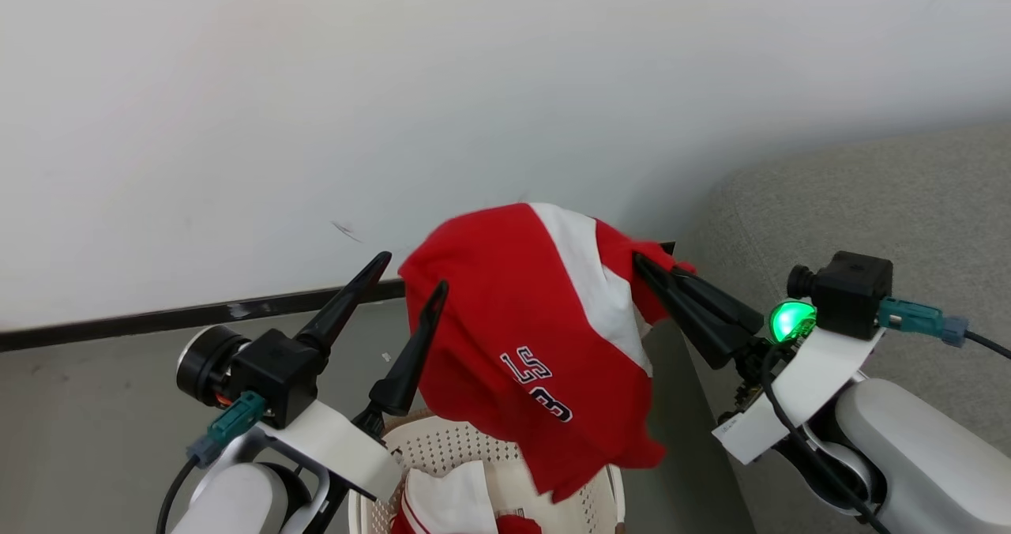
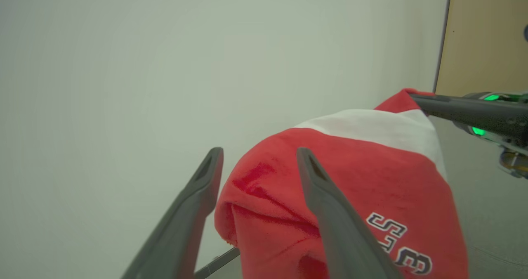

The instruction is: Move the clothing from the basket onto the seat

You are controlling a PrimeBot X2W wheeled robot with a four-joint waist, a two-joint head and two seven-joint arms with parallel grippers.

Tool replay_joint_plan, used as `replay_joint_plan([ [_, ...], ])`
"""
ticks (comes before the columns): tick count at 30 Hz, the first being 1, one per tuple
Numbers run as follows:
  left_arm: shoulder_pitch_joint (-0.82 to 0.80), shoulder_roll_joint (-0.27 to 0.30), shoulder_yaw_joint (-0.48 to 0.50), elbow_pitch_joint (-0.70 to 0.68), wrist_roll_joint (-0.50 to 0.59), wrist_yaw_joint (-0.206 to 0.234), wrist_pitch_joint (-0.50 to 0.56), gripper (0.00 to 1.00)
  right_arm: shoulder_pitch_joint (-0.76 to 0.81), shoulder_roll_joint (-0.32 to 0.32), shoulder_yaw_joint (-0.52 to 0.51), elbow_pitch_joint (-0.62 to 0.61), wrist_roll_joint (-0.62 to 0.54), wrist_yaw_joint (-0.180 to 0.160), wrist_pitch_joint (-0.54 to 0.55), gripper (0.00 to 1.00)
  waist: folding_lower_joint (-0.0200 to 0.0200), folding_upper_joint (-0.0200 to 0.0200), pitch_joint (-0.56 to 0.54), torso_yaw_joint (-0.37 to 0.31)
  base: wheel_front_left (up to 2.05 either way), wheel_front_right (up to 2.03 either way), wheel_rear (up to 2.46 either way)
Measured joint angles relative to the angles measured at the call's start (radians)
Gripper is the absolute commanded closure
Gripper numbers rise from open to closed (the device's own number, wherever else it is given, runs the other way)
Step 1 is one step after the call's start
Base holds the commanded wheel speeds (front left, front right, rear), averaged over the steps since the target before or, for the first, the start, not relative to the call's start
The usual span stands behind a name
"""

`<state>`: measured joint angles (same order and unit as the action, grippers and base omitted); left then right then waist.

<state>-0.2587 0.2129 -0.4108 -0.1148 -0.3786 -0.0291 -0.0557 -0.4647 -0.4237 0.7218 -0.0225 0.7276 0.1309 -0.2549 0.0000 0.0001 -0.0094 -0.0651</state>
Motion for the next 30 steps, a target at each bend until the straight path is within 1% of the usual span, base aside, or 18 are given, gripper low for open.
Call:
replay_joint_plan([
  [5, 0.016, -0.020, -0.008, 0.007, -0.010, 0.000, -0.018, 0.00, 0.050, -0.022, -0.063, -0.002, -0.040, 0.000, 0.000, 1.00, 0.0000, 0.0000, -0.002, -0.025, 0.00, 0.00, 0.00],
  [8, 0.026, -0.022, -0.024, 0.013, -0.017, -0.003, -0.030, 0.00, 0.070, -0.028, -0.099, -0.007, -0.056, 0.000, 0.000, 1.00, 0.0000, 0.0000, -0.003, -0.041, 0.00, 0.00, 0.00],
  [14, 0.043, -0.030, -0.064, 0.020, -0.017, -0.028, -0.045, 0.00, 0.137, -0.055, -0.202, -0.008, -0.096, 0.000, 0.000, 1.00, 0.0000, 0.0000, -0.006, -0.075, 0.00, 0.00, 0.00],
  [19, 0.049, -0.040, -0.104, 0.034, -0.017, -0.044, -0.049, 0.00, 0.201, -0.060, -0.297, -0.012, -0.121, 0.000, 0.000, 1.00, 0.0000, 0.0000, -0.008, -0.108, 0.00, 0.00, 0.00],
  [22, 0.052, -0.049, -0.125, 0.040, -0.017, -0.046, -0.052, 0.00, 0.238, -0.060, -0.341, -0.032, -0.137, 0.000, 0.000, 1.00, 0.0000, 0.0000, -0.010, -0.130, 0.00, 0.00, 0.00],
  [30, 0.060, -0.059, -0.155, 0.062, -0.017, -0.057, -0.061, 0.00, 0.286, -0.057, -0.397, -0.072, -0.166, 0.000, 0.000, 1.00, 0.0000, 0.0000, -0.012, -0.183, 0.00, 0.00, 0.00],
])
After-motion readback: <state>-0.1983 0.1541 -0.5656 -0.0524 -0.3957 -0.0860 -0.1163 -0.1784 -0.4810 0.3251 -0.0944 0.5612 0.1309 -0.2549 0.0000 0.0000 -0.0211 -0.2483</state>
